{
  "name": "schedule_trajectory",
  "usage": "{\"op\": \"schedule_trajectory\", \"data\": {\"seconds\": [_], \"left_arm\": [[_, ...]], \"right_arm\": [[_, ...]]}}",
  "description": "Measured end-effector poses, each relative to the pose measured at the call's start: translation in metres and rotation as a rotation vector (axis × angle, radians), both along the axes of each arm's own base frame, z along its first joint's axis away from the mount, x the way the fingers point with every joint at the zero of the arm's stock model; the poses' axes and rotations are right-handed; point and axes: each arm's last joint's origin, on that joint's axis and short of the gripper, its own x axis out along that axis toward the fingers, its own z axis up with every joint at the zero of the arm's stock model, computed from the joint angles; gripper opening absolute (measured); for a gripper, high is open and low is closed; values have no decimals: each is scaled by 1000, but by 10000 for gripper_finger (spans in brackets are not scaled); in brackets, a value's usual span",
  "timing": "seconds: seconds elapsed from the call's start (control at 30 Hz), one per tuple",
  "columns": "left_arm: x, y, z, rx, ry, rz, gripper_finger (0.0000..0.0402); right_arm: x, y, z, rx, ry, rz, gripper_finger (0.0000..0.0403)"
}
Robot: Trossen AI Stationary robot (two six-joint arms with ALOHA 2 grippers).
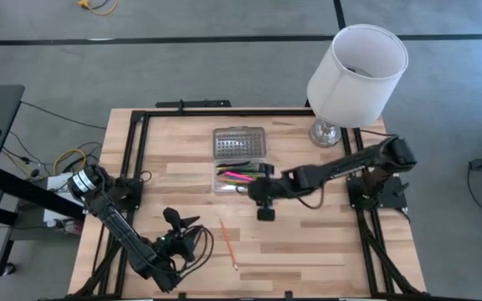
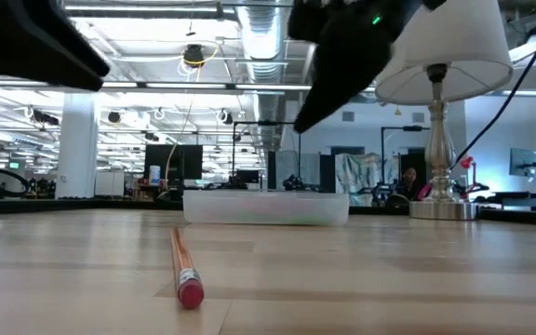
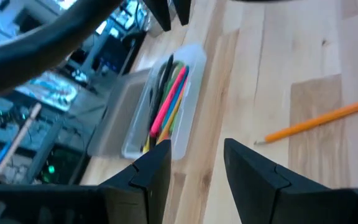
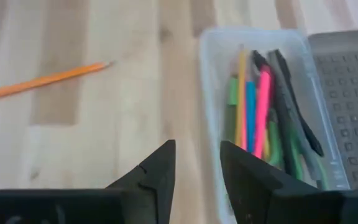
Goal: Pick & place school supplies into a supply box
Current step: Put the yellow pencil into the black supply box
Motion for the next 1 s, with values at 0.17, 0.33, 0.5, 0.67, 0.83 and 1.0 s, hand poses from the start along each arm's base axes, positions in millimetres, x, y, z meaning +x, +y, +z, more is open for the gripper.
{"op": "schedule_trajectory", "data": {"seconds": [0.17,0.33,0.5,0.67,0.83,1.0], "left_arm": [[17,-3,0,38,31,-60,144],[41,-5,0,14,100,-152,144],[62,-8,2,-52,217,-344,144],[73,-8,2,-194,346,-554,144],[81,1,0,-308,428,-624,144],[92,14,-2,-321,477,-680,144]], "right_arm": [[-24,35,21,-39,-28,61,118],[-50,67,43,-87,-98,83,118],[-74,95,58,-125,-179,132,118],[-91,114,64,-138,-230,146,118],[-99,127,63,-147,-250,154,118],[-104,134,62,-116,-254,151,118]]}}
